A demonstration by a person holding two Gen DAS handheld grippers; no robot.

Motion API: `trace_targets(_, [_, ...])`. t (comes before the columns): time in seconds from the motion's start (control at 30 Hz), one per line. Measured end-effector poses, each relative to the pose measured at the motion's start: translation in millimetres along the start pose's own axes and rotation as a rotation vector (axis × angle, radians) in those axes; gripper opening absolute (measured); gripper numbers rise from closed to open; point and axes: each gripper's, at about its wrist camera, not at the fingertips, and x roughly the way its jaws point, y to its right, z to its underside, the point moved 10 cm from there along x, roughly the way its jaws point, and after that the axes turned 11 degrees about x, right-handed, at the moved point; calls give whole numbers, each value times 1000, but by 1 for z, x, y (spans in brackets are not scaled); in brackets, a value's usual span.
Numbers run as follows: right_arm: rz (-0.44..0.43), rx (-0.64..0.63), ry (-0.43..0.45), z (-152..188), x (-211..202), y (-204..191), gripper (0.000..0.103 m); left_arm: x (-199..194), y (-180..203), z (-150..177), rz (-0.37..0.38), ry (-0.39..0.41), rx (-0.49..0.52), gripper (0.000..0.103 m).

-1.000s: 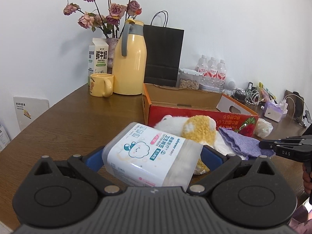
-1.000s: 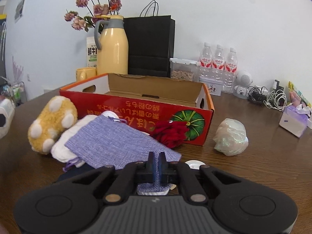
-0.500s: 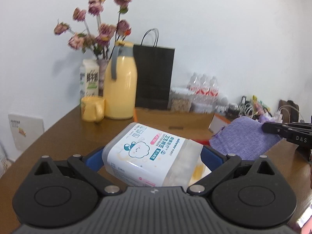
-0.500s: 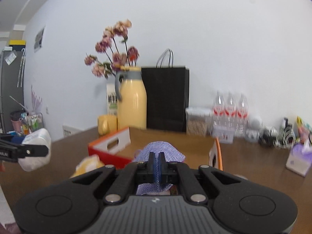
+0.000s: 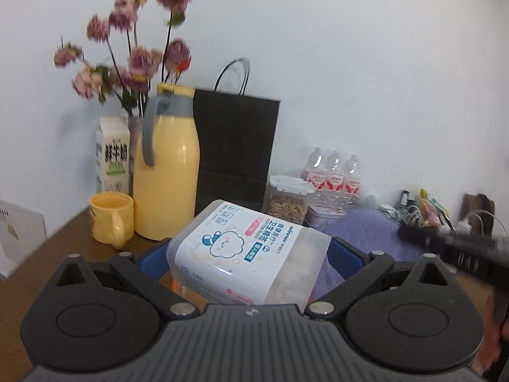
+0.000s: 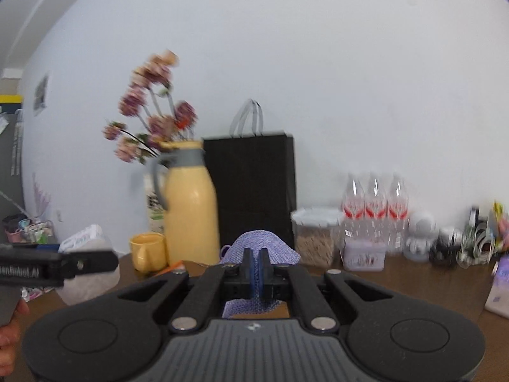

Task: Organize objects
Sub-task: 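Carry the wipes container into the red box with left while right drops the cloth in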

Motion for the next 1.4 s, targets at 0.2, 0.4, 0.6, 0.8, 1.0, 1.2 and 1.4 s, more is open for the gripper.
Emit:
trace_targets(0.2, [61,54,-108,43,64,39,2,70,3,12,-31,-104,-33,102])
trace_targets(0.4, [91,96,-170,67,80,62,2,97,7,34,12,-199,-55,102])
trace_targets(0.6, [104,85,-199,75,83,60,2,100,8,40,37,-223,-65,102])
trace_targets(0.8, [118,60,-175,71,74,55,10,97,11,36,34,-197,-49,103])
trace_targets(1.0, [124,41,-149,66,66,53,75,89,11,32,14,-165,-43,103])
trace_targets(1.2, [114,43,-111,58,57,50,100,79,12,24,3,-125,-37,103])
trace_targets(1.4, [96,24,-85,47,39,40,103,55,14,10,-7,-62,-32,103])
